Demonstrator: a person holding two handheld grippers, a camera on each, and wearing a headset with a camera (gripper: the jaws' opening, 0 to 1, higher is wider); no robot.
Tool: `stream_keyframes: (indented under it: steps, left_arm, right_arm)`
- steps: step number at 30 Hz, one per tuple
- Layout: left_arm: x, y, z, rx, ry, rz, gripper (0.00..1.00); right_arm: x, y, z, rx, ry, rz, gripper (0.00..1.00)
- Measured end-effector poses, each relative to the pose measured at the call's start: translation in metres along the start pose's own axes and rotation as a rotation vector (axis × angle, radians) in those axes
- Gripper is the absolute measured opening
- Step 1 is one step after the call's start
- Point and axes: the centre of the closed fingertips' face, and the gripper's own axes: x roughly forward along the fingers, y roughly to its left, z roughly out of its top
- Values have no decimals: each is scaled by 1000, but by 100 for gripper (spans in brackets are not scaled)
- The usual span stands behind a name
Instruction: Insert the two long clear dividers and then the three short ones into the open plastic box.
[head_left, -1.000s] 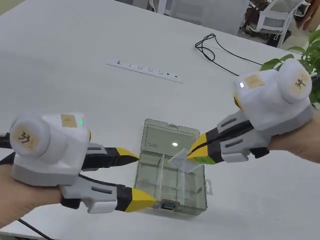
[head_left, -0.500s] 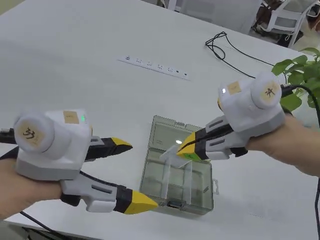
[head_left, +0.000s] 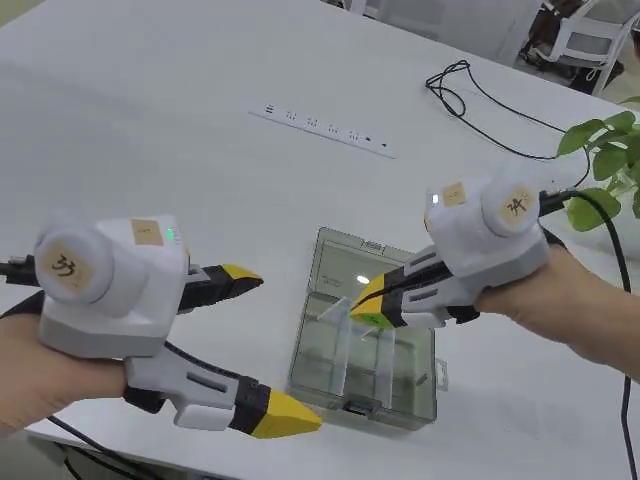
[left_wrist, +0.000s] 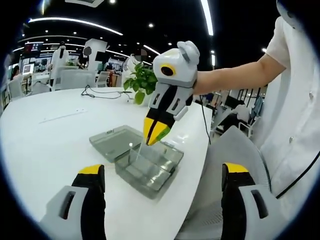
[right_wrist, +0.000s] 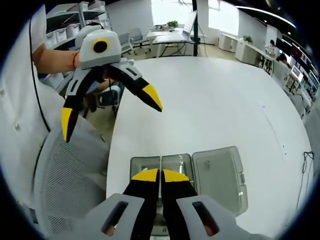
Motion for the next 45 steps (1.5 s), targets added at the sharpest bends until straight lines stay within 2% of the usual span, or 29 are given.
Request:
stream_keyframes:
  steps: [14, 26, 33, 39, 45]
  left_arm:
    - [0, 3, -1, -16, -10, 9, 100]
    - [0, 4, 0, -19, -15, 6, 100]
    - [1, 4, -1, -21, -13, 7, 100]
    - [3, 2, -1, -22, -14, 0, 100]
    - [3, 1, -1, -23, -13, -2, 99]
  right_arm:
    - [7, -1, -2, 24, -10, 0, 2]
    - [13, 0, -2, 5, -34, 14, 2]
    - [14, 2, -1, -35, -40, 9, 2]
    - [24, 6, -1, -73, -24, 12, 2]
    - [34, 4, -4, -74, -5, 16, 2]
